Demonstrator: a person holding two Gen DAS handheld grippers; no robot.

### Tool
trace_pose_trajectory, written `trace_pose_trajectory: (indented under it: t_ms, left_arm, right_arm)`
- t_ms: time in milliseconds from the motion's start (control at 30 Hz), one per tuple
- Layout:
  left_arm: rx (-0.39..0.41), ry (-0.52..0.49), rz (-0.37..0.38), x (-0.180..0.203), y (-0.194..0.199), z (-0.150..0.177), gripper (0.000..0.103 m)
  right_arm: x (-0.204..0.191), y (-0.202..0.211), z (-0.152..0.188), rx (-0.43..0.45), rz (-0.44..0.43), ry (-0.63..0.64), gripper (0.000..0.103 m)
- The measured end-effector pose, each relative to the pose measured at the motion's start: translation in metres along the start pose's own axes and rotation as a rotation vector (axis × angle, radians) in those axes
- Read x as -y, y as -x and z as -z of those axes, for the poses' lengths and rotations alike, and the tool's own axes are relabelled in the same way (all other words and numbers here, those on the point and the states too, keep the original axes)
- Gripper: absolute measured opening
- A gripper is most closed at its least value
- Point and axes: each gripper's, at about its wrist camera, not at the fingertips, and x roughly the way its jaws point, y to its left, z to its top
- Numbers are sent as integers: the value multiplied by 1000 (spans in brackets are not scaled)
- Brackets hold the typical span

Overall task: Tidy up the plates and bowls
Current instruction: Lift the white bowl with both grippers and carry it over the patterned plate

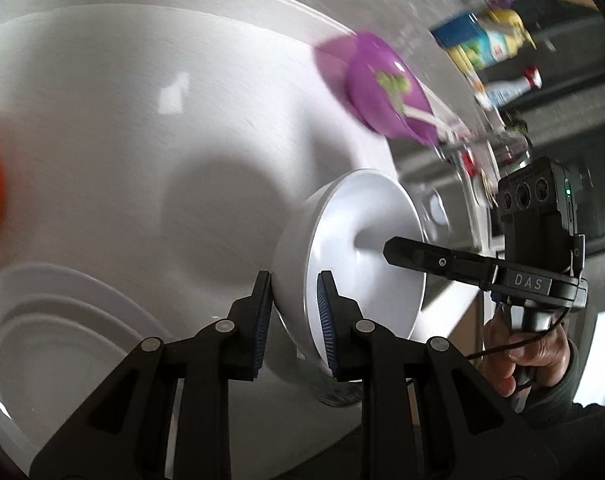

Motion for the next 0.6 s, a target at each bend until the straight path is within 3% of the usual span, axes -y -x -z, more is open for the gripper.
trace_pose_trajectory:
  t_ms: [300, 600]
  left_arm:
    - [-98, -78, 15, 53, -41, 38, 21]
    - [-139, -77, -26, 69, -74, 72, 21]
  right_arm:
    - [45, 40, 47, 31, 30, -87, 17]
    - [66, 38, 68, 2, 41, -108, 17]
